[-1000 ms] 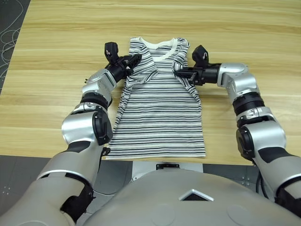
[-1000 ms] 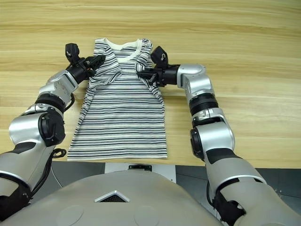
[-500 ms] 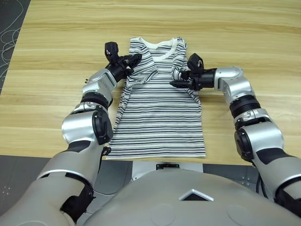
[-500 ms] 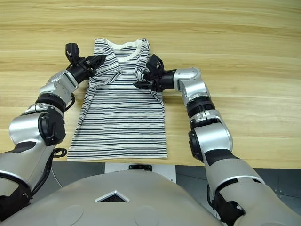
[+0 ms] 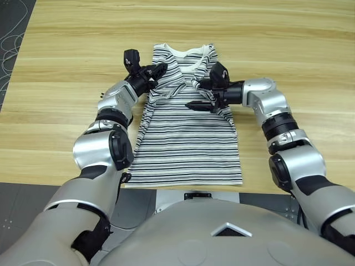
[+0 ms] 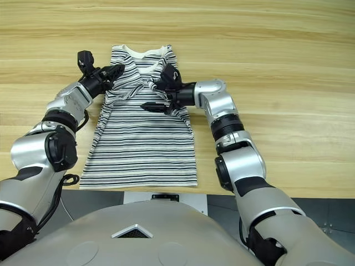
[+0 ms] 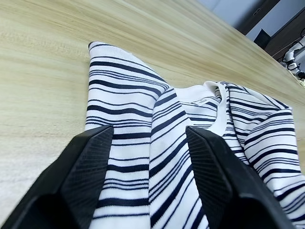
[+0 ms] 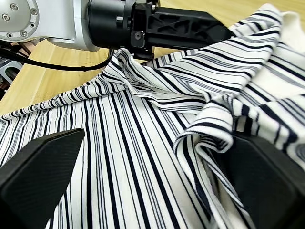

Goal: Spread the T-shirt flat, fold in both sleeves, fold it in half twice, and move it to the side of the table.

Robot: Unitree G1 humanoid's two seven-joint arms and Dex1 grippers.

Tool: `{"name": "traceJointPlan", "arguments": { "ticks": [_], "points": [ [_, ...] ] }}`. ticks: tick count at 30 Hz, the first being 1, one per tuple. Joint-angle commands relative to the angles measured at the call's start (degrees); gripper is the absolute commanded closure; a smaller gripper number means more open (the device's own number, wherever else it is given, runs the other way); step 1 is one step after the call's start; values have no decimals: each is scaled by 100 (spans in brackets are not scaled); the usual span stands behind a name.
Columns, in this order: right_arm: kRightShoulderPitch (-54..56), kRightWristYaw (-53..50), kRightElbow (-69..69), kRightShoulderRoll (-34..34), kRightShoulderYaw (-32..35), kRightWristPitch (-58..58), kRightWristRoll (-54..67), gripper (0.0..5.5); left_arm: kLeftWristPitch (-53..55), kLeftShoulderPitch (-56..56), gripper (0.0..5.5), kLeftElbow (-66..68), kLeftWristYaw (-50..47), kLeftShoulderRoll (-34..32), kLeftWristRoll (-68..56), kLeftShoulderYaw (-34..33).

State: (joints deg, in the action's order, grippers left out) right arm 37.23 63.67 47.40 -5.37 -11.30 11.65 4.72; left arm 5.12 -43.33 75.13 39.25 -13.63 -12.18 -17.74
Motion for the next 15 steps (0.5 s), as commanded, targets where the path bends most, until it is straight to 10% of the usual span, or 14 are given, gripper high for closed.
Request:
{"name": "traceJointPlan", "arguments": {
  "ticks": [1,15],
  "points": [
    [-19,-143,275,111,-116,8,-135,3,154,138,266,115,-49,146,110,51],
    [78,238,504,-81,158,170,226,3,136,186,266,105,98,250,137,101]
  ]
}}
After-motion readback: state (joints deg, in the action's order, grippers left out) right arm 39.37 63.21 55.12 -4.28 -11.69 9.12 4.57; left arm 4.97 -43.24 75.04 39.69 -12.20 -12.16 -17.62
